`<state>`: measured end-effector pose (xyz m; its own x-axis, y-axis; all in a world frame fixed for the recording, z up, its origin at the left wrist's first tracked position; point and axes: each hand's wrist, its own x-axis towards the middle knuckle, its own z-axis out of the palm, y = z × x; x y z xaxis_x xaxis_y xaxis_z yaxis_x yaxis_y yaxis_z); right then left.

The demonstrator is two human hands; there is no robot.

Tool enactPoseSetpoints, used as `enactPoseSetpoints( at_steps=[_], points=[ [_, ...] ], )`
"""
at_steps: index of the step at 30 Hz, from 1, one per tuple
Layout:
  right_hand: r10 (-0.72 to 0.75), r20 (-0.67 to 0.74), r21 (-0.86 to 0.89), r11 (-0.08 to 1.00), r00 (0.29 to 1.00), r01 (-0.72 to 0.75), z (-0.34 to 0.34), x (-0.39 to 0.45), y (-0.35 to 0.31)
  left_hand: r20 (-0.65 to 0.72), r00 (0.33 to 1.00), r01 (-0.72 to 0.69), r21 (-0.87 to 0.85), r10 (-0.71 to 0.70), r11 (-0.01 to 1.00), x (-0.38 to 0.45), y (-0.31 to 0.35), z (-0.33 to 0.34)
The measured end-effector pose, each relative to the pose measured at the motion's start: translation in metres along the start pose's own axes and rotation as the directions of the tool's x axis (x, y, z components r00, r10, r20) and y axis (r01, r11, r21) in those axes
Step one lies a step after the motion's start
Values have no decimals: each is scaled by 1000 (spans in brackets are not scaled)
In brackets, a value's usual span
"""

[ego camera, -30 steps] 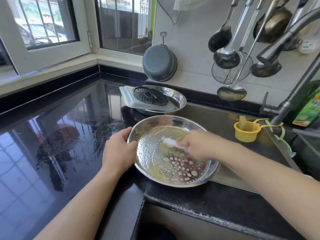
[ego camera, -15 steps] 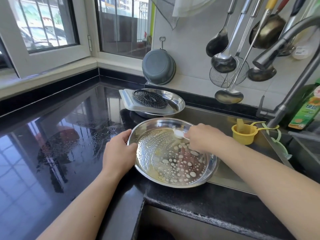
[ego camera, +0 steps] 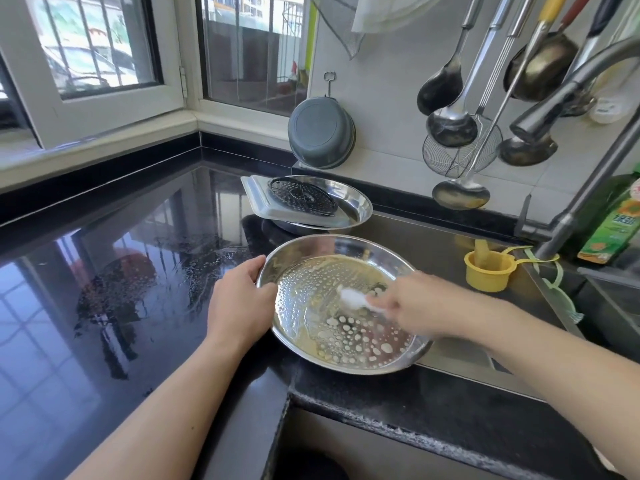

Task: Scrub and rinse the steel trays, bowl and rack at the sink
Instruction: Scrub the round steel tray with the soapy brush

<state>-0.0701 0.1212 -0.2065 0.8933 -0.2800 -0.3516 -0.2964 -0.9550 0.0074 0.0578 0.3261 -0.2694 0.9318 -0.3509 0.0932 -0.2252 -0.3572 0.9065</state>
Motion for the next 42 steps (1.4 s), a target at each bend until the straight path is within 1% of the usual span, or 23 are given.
enactPoseSetpoints(
  at_steps=[2,3,4,6,7,8,10,13,14,16,19,21,23,25,26,28,30,31,34,37,38,40,42],
  points=[
    [-107,84,66,993,991,101,4,-14,-13,-6,1000,1,3,-1,1000,0,0,0],
    [-114,89,35,993,989,111,4,-14,-12,-6,1000,3,4,-3,1000,0,0,0],
    [-92,58,-18,996,994,93,3,-9,-6,-5,1000,4,6,-4,1000,0,-1,0],
    [37,-36,-160,986,999,-42,-5,3,11,-2,1000,3,11,-3,1000,1,-1,1],
    [84,-63,-218,971,994,-96,-8,6,18,-3,1000,4,9,-4,1000,0,-1,1],
    [91,-58,-251,962,994,-103,-9,5,21,-3,1000,1,10,-1,1000,0,-1,1],
    [29,32,-269,963,999,-19,-8,-5,15,-7,1000,-9,14,9,1000,1,-2,2],
    [-176,166,-169,964,970,204,-6,-25,-3,-18,1000,-25,21,25,999,3,-4,3],
    [-202,183,-142,963,962,229,-8,-26,-6,-16,1000,-26,18,27,999,3,-4,4],
    [-140,185,-180,968,973,174,-15,-22,-6,-19,999,-26,14,26,1000,3,-5,4],
    [41,120,-423,906,992,13,-29,-14,7,-28,999,-36,41,37,999,3,-8,4],
    [159,97,-472,876,983,-95,-37,-14,16,-27,999,-35,45,36,998,4,-8,3],
    [217,132,-491,862,967,-127,-45,-18,16,-33,999,-35,40,36,999,4,-7,3],
    [229,139,-556,823,963,-115,-50,-22,8,-48,998,-45,38,47,998,4,-8,4],
    [219,106,-616,780,970,-109,-54,-24,1,-55,997,-47,39,49,998,4,-7,5],
    [162,-7,-759,641,987,-111,-58,-21,-9,-64,997,-46,53,50,998,5,-8,6],
    [112,-29,-824,560,993,-87,-59,-13,-14,-58,997,-52,64,55,997,5,-9,7],
    [107,-1,-828,557,994,-61,-58,-11,-15,-55,997,-52,62,55,997,5,-9,7],
    [143,151,-785,619,978,30,-61,-12,-17,-53,997,-50,77,54,996,6,-10,7],
    [171,354,-752,637,919,171,-64,-12,-21,-70,996,-44,86,50,995,9,-15,7],
    [188,388,-753,629,902,193,-65,-10,-22,-68,997,-43,86,49,995,10,-15,7],
    [218,338,-771,622,916,136,-65,-1,-21,-64,997,-40,96,46,995,10,-15,7],
    [216,178,-806,591,960,17,-65,13,-16,-59,997,-37,99,43,994,9,-15,6]
  ],
)
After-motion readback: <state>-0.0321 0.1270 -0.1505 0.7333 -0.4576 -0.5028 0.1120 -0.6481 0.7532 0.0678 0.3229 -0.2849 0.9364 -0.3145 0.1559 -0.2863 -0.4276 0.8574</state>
